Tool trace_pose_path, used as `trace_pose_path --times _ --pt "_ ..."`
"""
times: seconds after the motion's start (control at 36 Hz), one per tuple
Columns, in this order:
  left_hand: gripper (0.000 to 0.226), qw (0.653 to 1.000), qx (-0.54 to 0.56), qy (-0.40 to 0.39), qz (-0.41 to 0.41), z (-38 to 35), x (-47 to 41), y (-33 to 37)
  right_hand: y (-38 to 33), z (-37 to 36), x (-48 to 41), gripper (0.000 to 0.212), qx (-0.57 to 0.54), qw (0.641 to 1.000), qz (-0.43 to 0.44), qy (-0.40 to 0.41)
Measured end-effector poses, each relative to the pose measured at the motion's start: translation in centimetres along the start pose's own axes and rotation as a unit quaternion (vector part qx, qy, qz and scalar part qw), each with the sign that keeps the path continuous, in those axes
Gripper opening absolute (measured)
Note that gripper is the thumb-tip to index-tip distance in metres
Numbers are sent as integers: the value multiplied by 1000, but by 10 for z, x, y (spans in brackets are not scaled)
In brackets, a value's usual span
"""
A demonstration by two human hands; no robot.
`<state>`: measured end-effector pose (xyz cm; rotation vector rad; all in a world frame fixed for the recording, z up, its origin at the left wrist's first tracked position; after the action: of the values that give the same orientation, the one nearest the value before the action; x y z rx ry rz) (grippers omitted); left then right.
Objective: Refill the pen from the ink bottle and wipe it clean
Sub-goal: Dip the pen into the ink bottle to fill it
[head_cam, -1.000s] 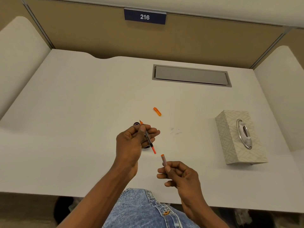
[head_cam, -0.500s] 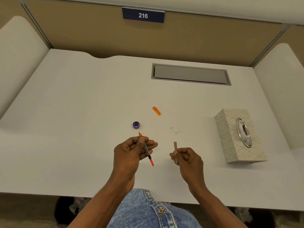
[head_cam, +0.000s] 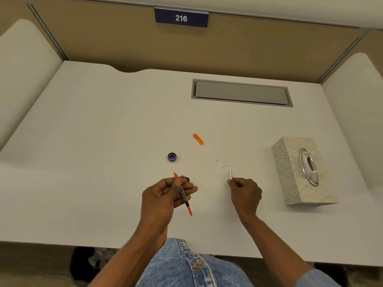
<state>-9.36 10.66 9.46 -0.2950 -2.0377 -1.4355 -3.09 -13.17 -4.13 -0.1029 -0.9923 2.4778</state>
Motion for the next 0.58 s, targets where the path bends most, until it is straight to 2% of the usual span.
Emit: trace_pose_path --times 0.58 --pt "22 1000 -5 -11 13 1 -1 -4 1 -8 3 15 66 998 4 -7"
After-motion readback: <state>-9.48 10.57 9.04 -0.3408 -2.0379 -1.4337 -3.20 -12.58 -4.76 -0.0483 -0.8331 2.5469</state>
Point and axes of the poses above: each hand's wrist, its own x-axis away from the middle knuckle, its own z-axis out of the back of the hand, y = z × x, the point moved 1 cm from there along -x, towards the middle knuckle, and after that the axes turned 5 degrees about z, right-handed, at the moved point
